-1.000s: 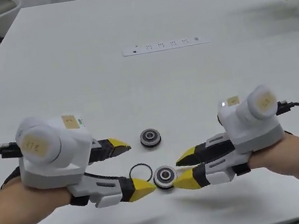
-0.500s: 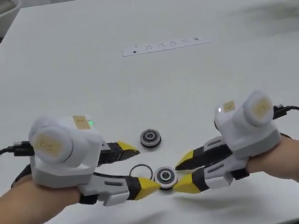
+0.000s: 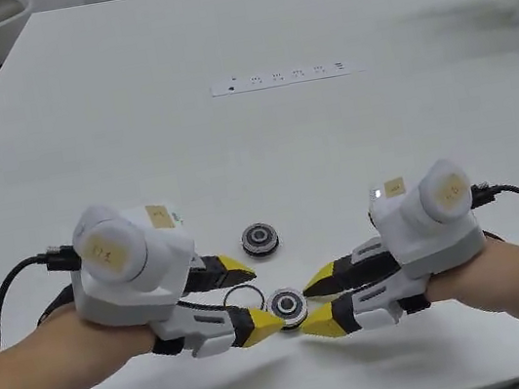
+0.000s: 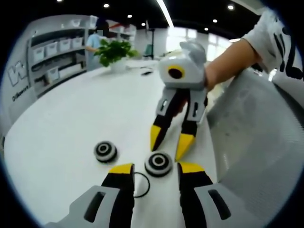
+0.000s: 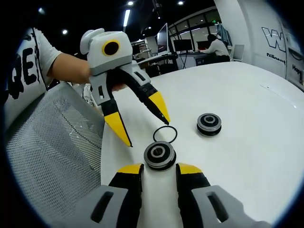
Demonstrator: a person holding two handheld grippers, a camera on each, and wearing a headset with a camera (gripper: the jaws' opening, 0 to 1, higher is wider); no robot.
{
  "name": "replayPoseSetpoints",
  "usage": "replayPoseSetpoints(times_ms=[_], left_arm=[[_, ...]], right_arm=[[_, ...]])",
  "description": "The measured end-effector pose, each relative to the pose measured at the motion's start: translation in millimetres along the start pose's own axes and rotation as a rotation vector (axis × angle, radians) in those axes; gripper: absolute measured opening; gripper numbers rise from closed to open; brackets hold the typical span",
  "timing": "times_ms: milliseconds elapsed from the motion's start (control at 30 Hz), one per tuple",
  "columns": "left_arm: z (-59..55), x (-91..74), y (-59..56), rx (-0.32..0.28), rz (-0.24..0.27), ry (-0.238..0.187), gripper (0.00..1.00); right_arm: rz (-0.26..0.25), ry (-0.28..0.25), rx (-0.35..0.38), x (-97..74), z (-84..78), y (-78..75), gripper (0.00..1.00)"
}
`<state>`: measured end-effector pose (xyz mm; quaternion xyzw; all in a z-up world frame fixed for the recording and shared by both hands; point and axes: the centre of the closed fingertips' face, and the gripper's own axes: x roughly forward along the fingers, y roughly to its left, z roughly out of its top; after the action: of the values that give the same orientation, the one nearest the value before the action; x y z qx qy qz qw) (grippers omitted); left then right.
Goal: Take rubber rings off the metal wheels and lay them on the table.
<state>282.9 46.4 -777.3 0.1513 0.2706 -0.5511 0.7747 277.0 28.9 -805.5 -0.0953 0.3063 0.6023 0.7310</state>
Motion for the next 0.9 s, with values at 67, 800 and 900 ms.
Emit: replayPoseSetpoints(times_ms=[67, 800, 900], left_arm=[[-0.3, 2.2, -0.9, 0.0, -0.004, 0.005, 0.36], [-3.3, 17.6, -9.7, 0.031, -0.039, 0.036, 0.25], [-3.2, 20.4, -9.6, 0.045, -0.035, 0.041, 0.23]], right_arm=[[0.0, 0.002, -0.001, 0.3, -0.5, 0.4, 0.24], [0.001, -0.012, 0.007, 0.9, -0.5, -1.2, 0.24], [0.001, -0.013, 0.008, 0.9, -0.5, -0.8, 0.24]])
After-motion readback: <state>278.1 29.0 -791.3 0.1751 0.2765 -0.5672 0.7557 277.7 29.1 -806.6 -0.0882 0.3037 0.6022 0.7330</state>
